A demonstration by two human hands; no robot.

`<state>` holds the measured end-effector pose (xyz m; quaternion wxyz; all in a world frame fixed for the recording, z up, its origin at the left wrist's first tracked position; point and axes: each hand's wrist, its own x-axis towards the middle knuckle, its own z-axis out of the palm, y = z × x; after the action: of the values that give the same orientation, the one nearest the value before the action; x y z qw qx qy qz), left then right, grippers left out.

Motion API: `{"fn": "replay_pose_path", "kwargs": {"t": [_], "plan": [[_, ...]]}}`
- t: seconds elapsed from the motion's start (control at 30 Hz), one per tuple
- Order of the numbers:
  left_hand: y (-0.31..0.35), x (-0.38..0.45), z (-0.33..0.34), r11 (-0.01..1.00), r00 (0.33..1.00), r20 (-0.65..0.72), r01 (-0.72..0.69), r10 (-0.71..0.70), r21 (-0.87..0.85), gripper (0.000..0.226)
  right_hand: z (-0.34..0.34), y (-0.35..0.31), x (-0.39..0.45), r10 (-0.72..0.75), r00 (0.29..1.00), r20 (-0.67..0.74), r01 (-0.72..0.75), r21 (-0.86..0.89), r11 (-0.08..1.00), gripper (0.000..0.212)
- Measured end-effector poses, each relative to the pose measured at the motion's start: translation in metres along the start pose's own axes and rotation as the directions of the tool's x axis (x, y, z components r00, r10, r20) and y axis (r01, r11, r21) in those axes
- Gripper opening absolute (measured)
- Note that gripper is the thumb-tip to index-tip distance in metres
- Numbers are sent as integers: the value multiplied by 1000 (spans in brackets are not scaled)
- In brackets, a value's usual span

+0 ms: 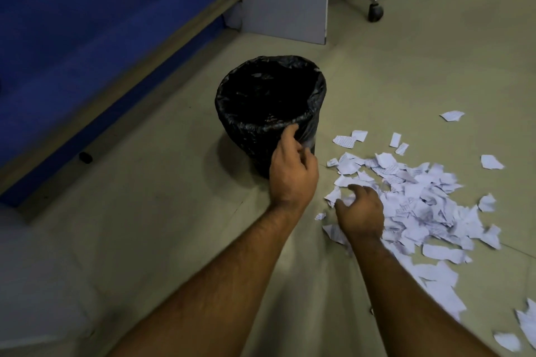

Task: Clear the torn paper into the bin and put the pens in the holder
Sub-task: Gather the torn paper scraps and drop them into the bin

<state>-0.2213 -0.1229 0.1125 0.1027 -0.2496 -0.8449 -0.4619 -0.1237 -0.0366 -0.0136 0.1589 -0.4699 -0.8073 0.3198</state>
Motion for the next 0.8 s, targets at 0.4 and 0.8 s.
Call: {"fn": "replay_pose_path", "kwargs": {"t": [0.4,0.8], "plan": [[-22,-58,71,908,611,768,-187,-191,374,54,-30,37,-6,26,998,-59,-25,22,999,51],[-18,-96,139,740,341,926,-580,-161,342,101,-57,100,-15,136,986,95,-99,-321,942,68]]}}
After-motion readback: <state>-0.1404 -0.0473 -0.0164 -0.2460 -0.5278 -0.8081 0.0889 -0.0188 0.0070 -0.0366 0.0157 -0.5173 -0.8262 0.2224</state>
